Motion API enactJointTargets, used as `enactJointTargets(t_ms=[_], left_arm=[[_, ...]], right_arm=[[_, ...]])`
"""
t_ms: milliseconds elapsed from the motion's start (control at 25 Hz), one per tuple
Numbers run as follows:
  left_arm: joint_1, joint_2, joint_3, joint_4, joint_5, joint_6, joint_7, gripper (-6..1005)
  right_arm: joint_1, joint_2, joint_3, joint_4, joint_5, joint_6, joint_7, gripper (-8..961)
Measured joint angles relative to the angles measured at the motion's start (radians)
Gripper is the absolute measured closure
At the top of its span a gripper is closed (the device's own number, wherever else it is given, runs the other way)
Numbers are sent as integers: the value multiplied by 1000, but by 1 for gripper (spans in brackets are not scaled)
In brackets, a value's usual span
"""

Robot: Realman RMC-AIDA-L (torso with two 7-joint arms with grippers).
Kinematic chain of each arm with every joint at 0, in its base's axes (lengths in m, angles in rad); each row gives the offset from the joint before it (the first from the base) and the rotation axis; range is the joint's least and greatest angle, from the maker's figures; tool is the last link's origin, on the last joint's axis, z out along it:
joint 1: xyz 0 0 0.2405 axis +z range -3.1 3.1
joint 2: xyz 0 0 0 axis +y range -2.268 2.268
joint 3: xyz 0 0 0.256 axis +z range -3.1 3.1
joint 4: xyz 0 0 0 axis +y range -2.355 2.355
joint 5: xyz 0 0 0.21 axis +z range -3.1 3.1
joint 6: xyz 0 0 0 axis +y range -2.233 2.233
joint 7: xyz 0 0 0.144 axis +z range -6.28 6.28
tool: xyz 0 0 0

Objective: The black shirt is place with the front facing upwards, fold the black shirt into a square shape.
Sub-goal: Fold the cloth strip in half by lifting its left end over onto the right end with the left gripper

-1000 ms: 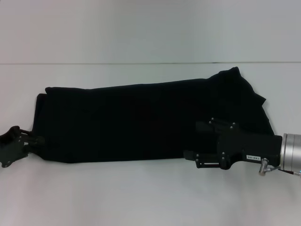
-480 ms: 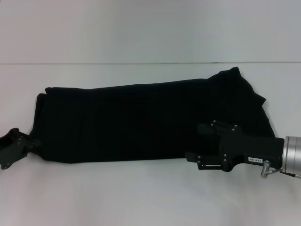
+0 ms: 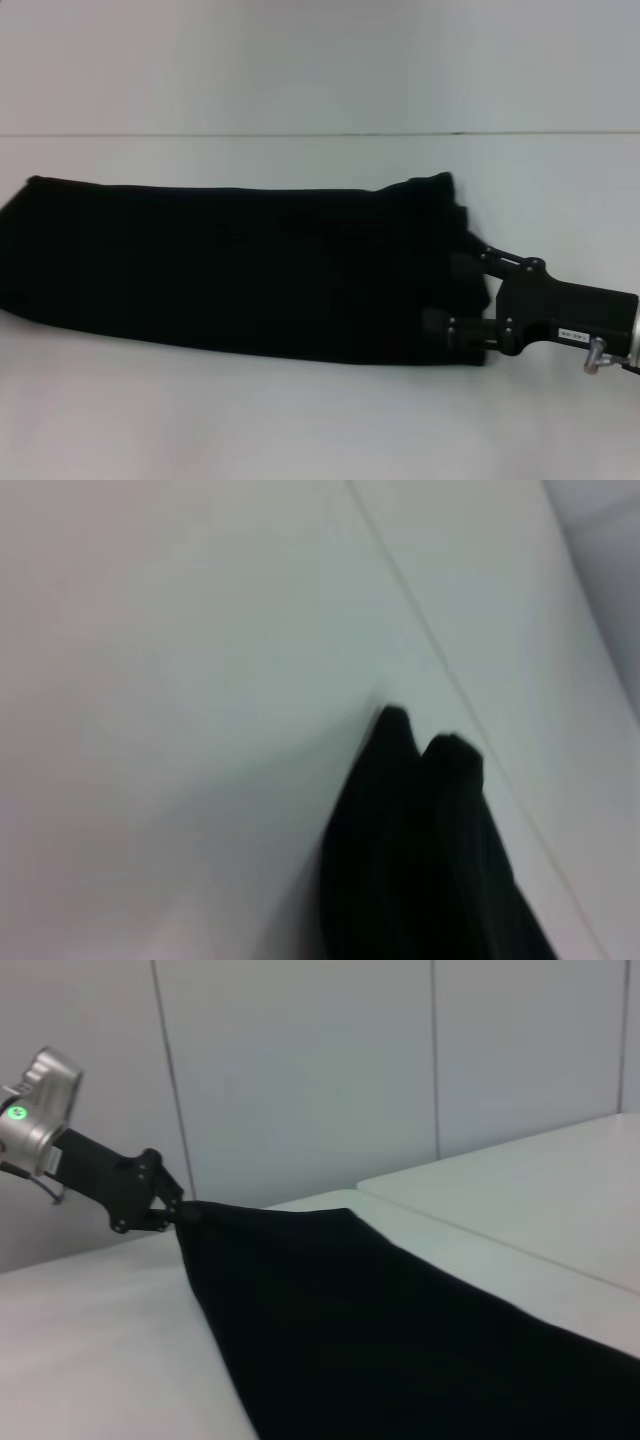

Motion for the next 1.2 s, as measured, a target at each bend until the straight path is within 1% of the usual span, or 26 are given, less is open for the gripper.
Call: enactJointTargets(t_ms=[160,240,360,480,640,760,880,920,960,1000,1040,1080,1120,1200], left_arm=[[1,16,-58,13,-4,15,1,976],[-6,17,-64,16,-18,35,4,976],[-36,14,-60,13,-82,89,16,976],[-89,6,-53,9,-126,131,27,976],[-213,-20,-35,-1,-160,167,40,976],[-328,-52,15,-5,-178,168,48,976],[-438,-91,76,-5,-183,165,52,975],[-473,-108,98,-5,-183,165,52,975],[-513,-131,128,-5,-183,164,53,975],[-533,-145,144,-5,-183,163,53,975],[-552,-167,170,-4,-184,161,53,975],[-563,-185,188,-3,-184,158,54,975],[-569,-213,215,-1,-184,154,56,975],[-561,-259,255,-5,-184,144,69,975]], right_arm=[[-16,-1,27,0,0,-16,0,8],[-23,-1,36,0,0,-18,0,8],[-33,-1,48,3,0,-18,1,8],[-48,-1,54,7,0,-15,1,9],[-74,-1,81,8,0,-11,1,9],[-90,-1,100,9,0,-11,0,9],[-101,3,112,10,0,-12,0,9],[-102,5,114,11,-1,-12,0,9],[-104,6,116,12,-1,-12,0,9],[-105,8,117,16,-1,-12,0,9],[-106,9,117,21,-1,-12,1,9],[-106,9,117,26,-1,-12,1,9],[-105,9,119,33,0,-11,1,9],[-100,9,125,51,1,-1,0,9]])
